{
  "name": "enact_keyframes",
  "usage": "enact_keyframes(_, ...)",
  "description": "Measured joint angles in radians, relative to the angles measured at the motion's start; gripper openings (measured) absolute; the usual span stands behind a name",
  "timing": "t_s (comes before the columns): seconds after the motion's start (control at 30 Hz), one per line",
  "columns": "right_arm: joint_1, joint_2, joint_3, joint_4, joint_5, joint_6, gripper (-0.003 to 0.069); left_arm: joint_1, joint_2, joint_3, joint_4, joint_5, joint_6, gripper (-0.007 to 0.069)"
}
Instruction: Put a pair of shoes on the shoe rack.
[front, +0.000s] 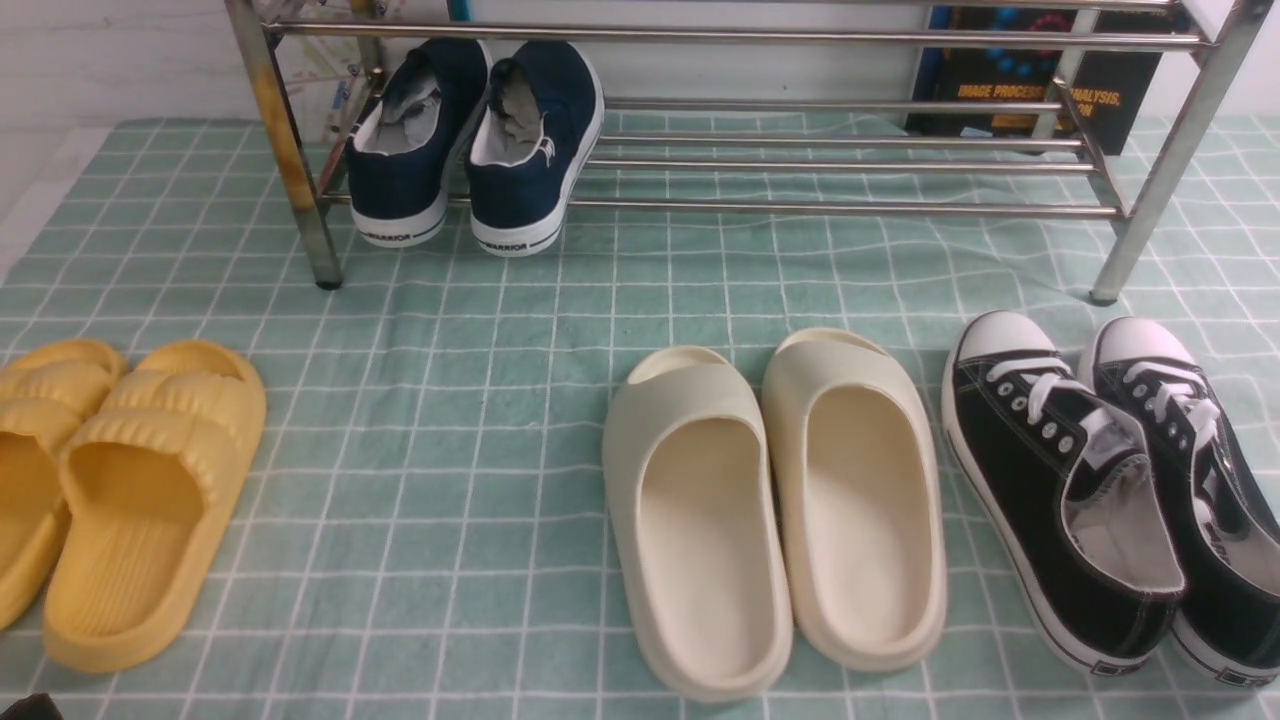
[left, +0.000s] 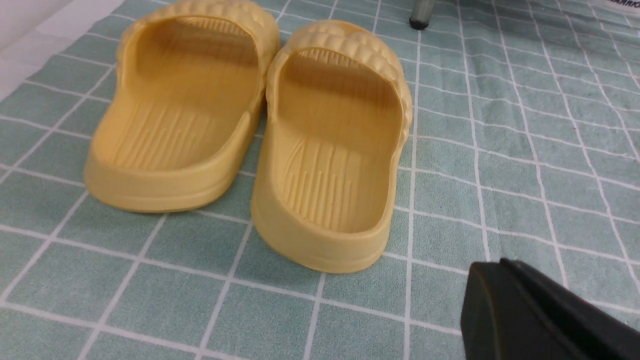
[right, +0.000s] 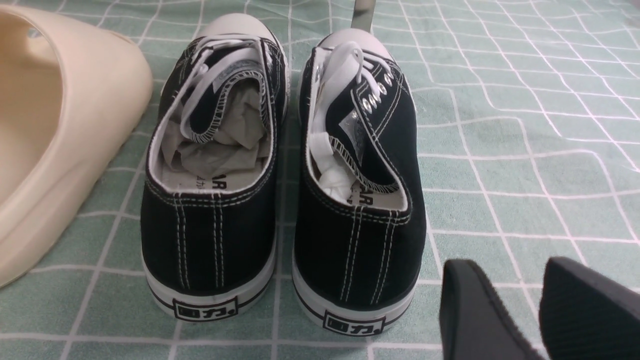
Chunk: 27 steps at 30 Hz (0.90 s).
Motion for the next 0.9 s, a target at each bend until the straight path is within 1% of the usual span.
enact_keyframes(0.9, 0.0, 0.0, 0.0, 0.0, 0.0, 0.0, 0.0246, 0.0, 0.0, 0.0, -0.017, 0.0, 0.003, -0.0013)
